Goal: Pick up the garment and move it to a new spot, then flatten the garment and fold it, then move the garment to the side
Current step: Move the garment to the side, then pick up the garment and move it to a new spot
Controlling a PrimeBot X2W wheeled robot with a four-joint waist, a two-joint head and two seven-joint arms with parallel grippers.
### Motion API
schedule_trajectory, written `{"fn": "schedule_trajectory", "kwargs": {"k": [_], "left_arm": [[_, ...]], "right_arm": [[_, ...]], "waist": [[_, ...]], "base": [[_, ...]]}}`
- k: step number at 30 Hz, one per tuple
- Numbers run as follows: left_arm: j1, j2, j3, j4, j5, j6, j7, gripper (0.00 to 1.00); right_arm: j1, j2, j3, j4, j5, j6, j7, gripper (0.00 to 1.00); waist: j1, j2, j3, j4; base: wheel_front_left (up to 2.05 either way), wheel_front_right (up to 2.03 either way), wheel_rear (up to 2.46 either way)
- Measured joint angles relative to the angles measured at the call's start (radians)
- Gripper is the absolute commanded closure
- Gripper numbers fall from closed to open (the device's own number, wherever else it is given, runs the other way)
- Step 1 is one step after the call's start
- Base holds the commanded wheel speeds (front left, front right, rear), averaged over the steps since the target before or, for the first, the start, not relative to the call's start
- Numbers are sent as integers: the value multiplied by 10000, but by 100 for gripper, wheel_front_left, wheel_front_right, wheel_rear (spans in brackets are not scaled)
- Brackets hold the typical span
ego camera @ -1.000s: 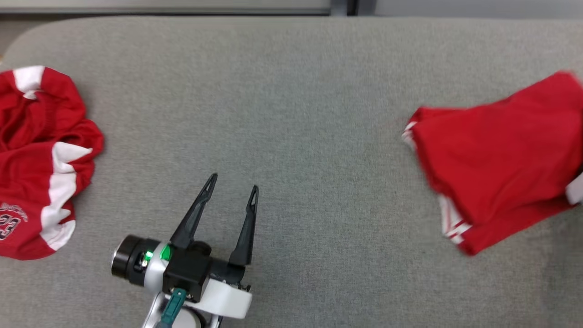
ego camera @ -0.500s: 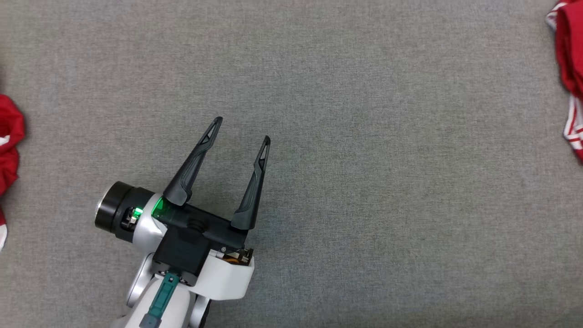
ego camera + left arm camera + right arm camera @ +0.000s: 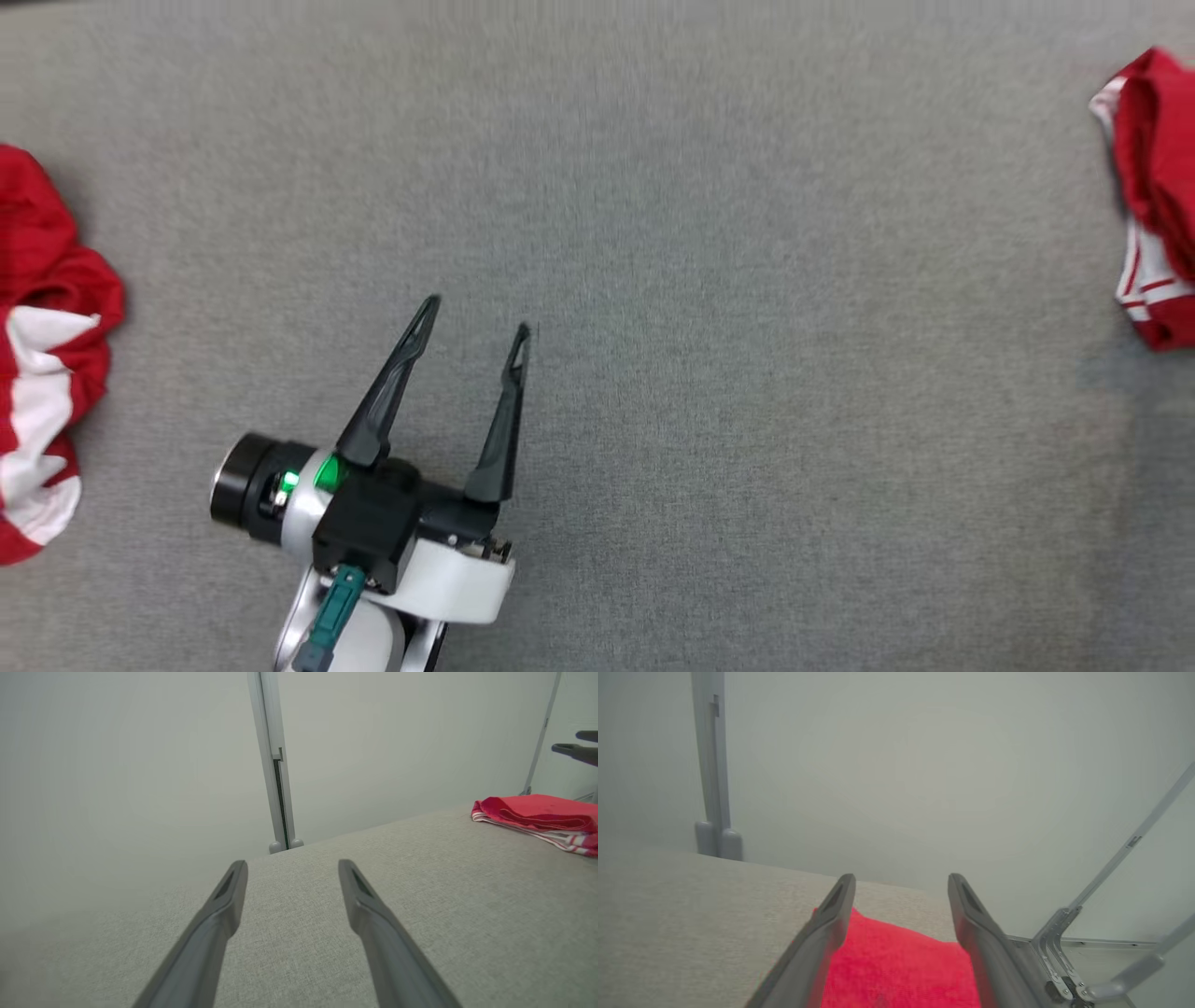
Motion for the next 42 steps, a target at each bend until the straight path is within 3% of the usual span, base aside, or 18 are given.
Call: {"fn": "schedule_trajectory", "kwargs": {"k": [9, 16, 25, 42], "left_arm": [[1357, -205, 784, 414, -533, 267, -2, 0], [2520, -314, 1430, 378, -529, 203, -2, 0], [3643, -491, 2113, 449, -349, 512, -2, 0], [3915, -564, 2278, 901, -249, 307, -2, 0]], "right_arm": [[2578, 2174, 1450, -1785, 635, 2, 0, 0], [4681, 2997, 2383, -3152, 1488, 0, -2, 0], [6610, 3486, 2288, -4500, 1377, -2, -2, 0], [7537, 3695, 2207, -4474, 1104, -2, -2, 0]], "waist": [[0, 0, -1797, 34], [0, 0, -3207, 63], [0, 0, -4385, 81], [0, 0, -4789, 464]], "base": [[0, 0, 0], [0, 0, 0], [0, 0, 0], [0, 0, 0]]}}
